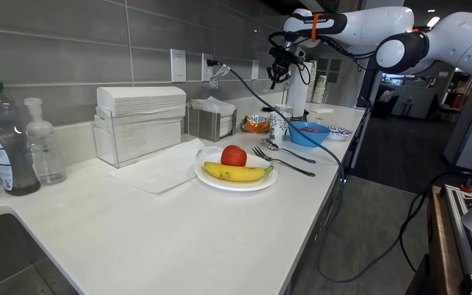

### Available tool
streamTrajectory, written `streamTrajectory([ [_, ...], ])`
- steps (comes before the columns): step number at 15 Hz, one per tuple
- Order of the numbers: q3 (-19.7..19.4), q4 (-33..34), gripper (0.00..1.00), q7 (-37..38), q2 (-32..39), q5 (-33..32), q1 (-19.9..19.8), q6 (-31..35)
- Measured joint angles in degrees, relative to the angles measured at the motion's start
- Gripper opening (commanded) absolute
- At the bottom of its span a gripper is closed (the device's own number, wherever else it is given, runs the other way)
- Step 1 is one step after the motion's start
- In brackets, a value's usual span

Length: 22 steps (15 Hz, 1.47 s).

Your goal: Put the plastic fork in the bowl

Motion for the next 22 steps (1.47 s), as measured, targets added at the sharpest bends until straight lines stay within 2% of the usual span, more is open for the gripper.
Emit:
streamTrajectory([
  [8, -0.2, -0.1, 0.0, -0.6, 0.2, 0.0, 0.4, -1.1],
  [15, -2.3, -0.1, 0.0, 8.1, 0.2, -1.7, 2.5, -14.3],
  [22, -3.9, 0.0, 0.0, 16.6, 0.1, -3.2, 4.4, -23.9],
])
